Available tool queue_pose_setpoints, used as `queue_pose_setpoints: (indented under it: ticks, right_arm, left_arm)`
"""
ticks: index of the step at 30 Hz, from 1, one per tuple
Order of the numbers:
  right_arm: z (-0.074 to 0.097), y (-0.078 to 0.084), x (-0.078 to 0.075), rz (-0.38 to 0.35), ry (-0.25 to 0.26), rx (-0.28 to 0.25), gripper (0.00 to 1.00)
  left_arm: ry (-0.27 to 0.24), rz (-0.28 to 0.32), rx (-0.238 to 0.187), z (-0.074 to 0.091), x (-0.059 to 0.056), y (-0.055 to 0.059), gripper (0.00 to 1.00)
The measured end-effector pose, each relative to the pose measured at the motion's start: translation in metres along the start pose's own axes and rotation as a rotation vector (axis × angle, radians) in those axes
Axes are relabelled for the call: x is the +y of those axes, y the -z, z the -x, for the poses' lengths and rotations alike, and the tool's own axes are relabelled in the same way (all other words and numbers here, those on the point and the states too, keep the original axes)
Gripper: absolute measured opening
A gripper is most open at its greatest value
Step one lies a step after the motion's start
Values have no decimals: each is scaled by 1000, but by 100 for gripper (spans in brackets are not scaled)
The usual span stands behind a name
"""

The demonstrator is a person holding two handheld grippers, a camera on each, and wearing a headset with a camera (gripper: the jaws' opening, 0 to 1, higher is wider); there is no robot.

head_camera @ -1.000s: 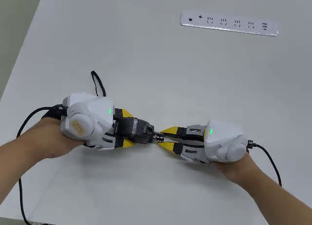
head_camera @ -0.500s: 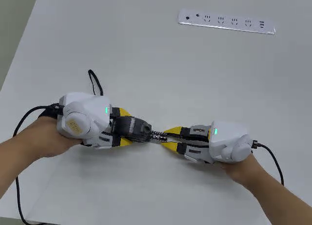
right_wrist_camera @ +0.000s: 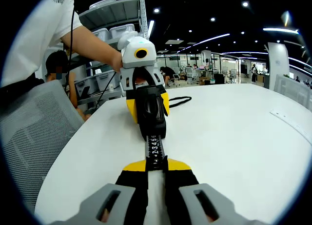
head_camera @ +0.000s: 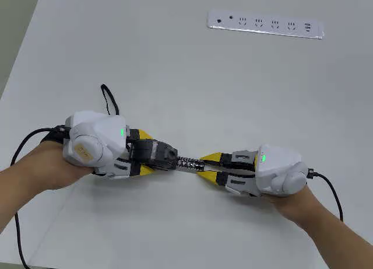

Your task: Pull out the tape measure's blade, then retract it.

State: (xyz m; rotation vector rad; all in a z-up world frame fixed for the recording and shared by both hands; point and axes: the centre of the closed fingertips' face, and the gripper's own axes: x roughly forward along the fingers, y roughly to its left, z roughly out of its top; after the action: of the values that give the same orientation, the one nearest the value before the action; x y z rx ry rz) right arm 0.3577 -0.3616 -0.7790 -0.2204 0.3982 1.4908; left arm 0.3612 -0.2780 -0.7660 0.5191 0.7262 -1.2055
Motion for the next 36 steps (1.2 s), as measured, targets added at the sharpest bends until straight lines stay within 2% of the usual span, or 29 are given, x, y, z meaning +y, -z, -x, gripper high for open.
queue_pose_setpoints:
  ticks: [36]
  right_arm:
    - [42,16,-3,-47,31,-13,9]
  left_arm:
    - [-5,7,-6,0,-1,0,33]
